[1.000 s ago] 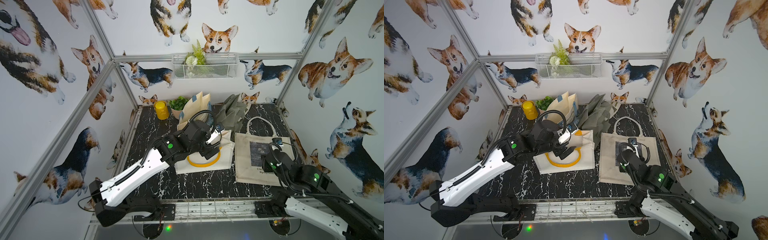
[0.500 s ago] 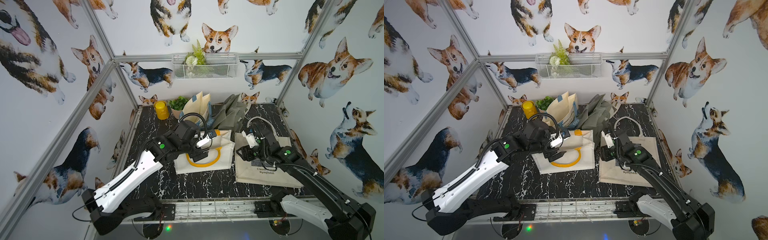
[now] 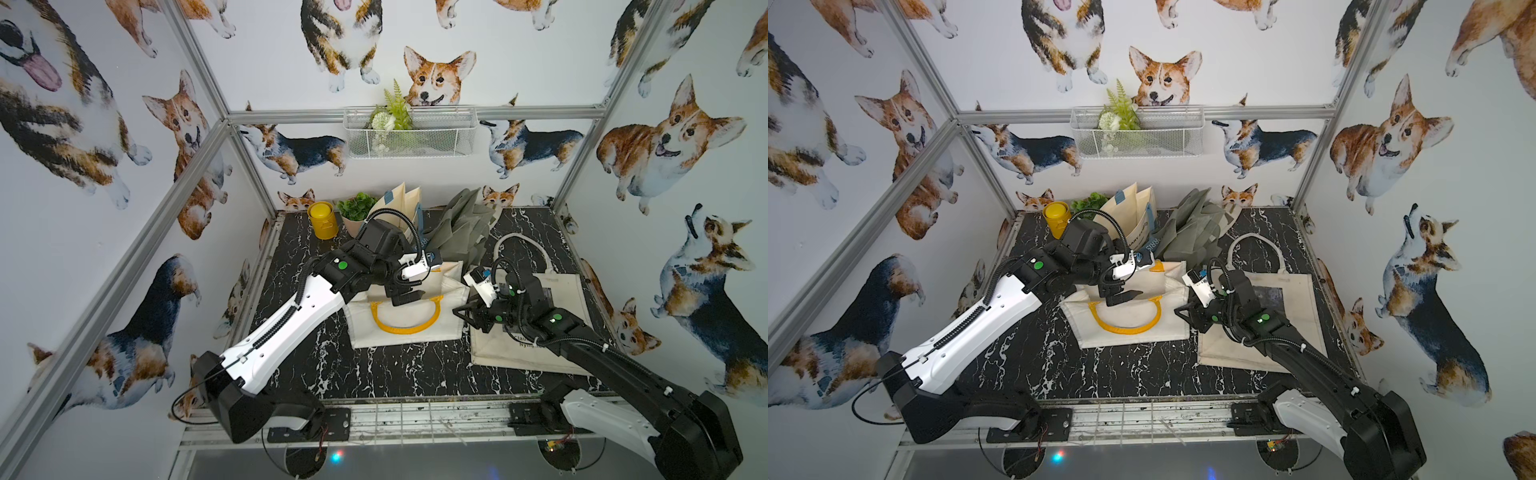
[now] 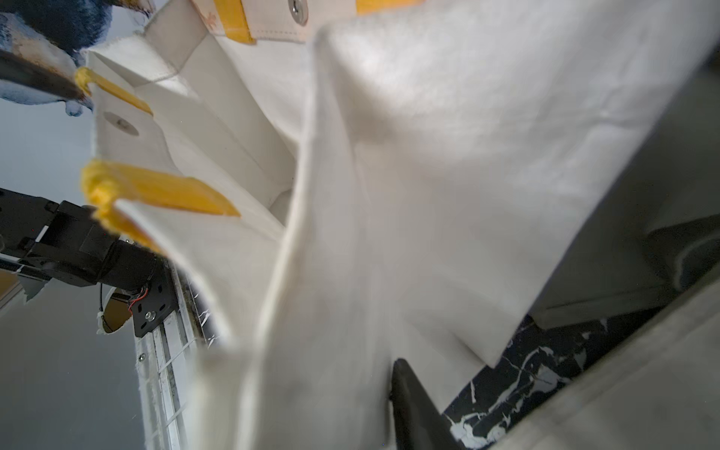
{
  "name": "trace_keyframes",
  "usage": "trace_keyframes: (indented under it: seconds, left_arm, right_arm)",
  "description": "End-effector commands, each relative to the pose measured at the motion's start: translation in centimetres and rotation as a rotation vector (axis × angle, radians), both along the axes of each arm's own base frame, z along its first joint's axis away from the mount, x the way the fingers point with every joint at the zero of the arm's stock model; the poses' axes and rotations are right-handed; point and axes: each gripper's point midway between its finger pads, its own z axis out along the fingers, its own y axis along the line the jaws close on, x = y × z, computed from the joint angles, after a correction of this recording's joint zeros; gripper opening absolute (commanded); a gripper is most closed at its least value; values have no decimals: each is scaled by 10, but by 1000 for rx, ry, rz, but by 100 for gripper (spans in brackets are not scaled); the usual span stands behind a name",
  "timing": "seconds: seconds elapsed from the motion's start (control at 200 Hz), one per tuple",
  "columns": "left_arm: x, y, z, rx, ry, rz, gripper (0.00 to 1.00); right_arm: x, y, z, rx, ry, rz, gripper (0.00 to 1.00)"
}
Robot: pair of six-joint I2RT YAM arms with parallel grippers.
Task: Put away the canvas bag
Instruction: Pick up the canvas bag from the center of the board.
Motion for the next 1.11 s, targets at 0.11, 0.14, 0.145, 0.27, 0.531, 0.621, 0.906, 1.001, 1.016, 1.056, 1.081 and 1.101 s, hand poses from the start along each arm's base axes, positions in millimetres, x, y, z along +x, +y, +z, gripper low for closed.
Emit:
trace_keyframes:
  seconds: [0.11, 0.14, 0.145, 0.27, 0.531, 0.621, 0.906, 1.001, 1.016, 1.056, 1.081, 1.101]
  left_arm:
    - [3, -12, 12, -108, 105, -44, 100]
    - [2, -12, 10, -109, 125, -51, 100]
    - [2, -11, 10, -110, 127, -51, 100]
    - [2, -15, 5, -145, 216, -61, 100]
    - [17, -30, -12, -193, 345, -69, 100]
    - [15, -36, -12, -216, 387, -82, 100]
    - [-10, -39, -15, -277, 546, -114, 100]
    - [-13, -37, -25, -270, 557, -100, 100]
    - [-13, -37, -27, -265, 556, -97, 100]
    - [-11, -36, -31, -253, 547, -89, 100]
    - [-10, -35, -33, -249, 540, -83, 100]
    - [-9, -36, -33, -246, 533, -80, 100]
  right_arm:
    - [3, 25, 35, 173, -96, 96, 12]
    - [2, 25, 35, 174, -102, 99, 11]
    - [1, 25, 36, 174, -104, 99, 10]
    - [-5, 20, 34, 150, -132, 96, 8]
    - [-7, 8, 27, 87, -183, 65, 3]
    - [-6, 7, 22, 72, -178, 59, 3]
    - [2, 5, 15, 62, -186, 23, 3]
    - [2, 6, 17, 65, -195, 27, 4]
    - [2, 6, 17, 67, -198, 28, 4]
    - [2, 7, 19, 73, -200, 35, 4]
    - [0, 8, 19, 75, -201, 44, 3]
    - [-1, 9, 19, 76, -201, 50, 4]
